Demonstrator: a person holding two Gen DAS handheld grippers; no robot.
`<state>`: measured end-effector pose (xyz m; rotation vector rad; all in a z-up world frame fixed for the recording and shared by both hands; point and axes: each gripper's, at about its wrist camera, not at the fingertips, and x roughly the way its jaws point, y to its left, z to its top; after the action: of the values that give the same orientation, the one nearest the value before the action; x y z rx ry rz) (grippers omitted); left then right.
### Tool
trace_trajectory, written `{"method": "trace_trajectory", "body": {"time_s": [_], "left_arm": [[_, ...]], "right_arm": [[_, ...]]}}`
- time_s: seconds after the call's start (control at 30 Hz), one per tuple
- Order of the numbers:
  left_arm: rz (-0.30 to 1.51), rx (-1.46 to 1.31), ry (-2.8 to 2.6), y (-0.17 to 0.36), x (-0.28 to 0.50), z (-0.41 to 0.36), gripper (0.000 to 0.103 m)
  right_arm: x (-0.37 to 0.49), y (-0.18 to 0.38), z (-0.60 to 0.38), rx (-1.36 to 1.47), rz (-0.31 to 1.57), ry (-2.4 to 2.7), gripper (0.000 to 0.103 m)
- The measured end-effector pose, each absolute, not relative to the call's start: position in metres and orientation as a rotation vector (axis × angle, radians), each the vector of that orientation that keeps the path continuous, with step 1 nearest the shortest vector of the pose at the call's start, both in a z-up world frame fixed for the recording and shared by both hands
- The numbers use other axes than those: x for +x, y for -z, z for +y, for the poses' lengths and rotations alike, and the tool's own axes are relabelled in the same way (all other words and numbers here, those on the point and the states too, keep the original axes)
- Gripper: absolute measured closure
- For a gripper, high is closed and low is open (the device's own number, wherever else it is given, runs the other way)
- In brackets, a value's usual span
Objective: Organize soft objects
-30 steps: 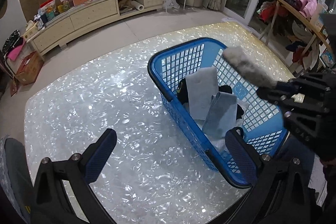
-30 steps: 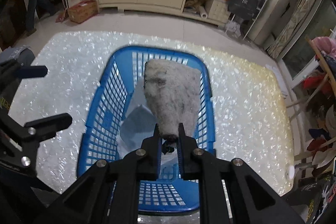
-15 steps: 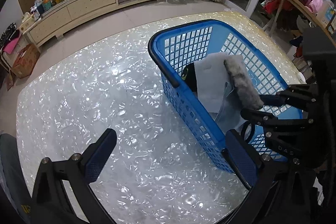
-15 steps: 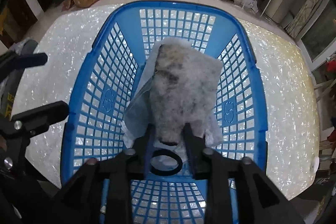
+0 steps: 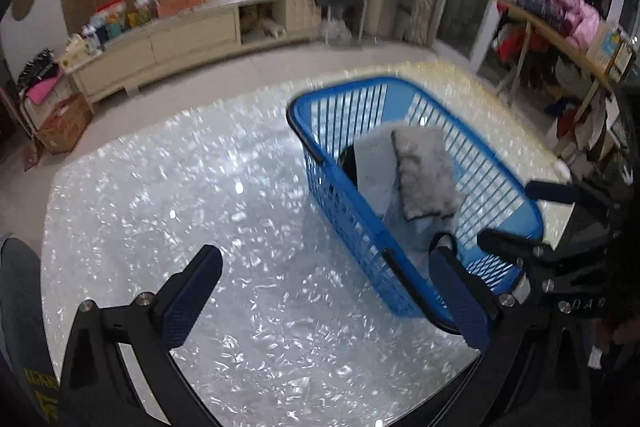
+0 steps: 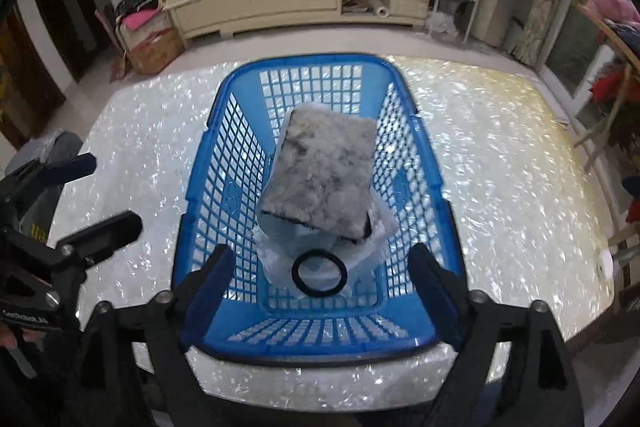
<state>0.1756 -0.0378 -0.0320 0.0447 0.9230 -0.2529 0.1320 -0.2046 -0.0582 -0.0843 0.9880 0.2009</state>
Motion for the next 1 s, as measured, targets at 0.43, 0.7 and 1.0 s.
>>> {"method": "trace_trajectory", "body": {"time_s": [0.43,0.7,1.0], "left_arm": [[0.553,0.143,0.106,-0.034,0.074,-0.052,0.001],[0.548,0.047,0.181,-0.042,0.047,-0.044,0.001],[0.526,0.036,0.19,-0.047,0.029,-0.045,0.001]], "right_arm": [[0.043,-0.004,-0.215,-0.031,0.663,-0.143,0.0],[0.019,-0.007,-0.219,-0.027,0.584,-0.121,0.0],[0.003,-0.003,-0.214,-0.042,0.563,-0.11,0.0]]}}
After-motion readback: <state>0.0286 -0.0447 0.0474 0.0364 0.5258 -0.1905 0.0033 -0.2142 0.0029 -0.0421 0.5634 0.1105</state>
